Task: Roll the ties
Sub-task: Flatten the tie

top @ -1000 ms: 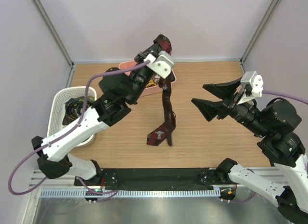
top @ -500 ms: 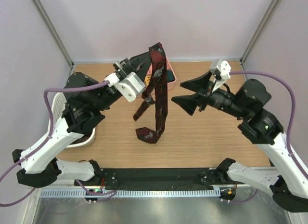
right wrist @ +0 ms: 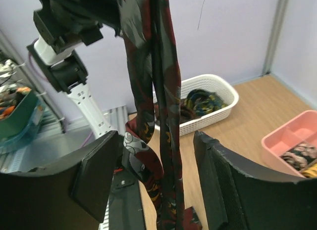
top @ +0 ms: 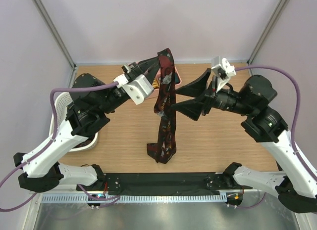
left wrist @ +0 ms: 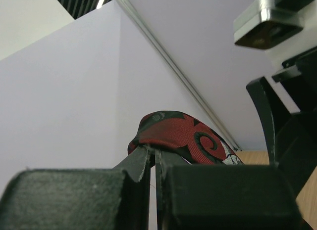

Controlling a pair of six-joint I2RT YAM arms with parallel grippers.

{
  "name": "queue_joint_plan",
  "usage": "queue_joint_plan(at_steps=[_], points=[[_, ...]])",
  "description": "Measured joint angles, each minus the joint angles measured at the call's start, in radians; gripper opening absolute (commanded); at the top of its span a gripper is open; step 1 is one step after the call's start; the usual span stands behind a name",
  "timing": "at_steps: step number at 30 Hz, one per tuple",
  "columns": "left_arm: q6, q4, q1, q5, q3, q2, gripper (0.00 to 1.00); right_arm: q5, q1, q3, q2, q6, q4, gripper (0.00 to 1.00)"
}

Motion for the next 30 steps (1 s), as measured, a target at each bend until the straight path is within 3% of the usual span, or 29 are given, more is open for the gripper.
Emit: queue_joint_plan(at_steps=[6, 18, 22, 30], points=[[0.000, -0.011, 0.000, 0.000, -0.013, 0.000, 0.00, 0.069, 0.000, 0.048, -0.073, -0.032, -0.050, 0.50], [0.001, -0.011, 0.000, 0.002, -0.013, 0.000, 0.00, 0.020, 0.000, 0.219, 0.126, -0.026, -0.044, 0.50], [0.000, -0.011, 0.000, 0.009, -0.014, 0.000, 0.00, 0.021, 0.000, 0.223, 0.208, -0.022, -0.047, 0.54], [0.001, -0.012, 0.000, 0.036, -0.022, 0.000, 0.00, -0.034, 0.000, 0.220, 0.225, 0.002, -0.009, 0.53]])
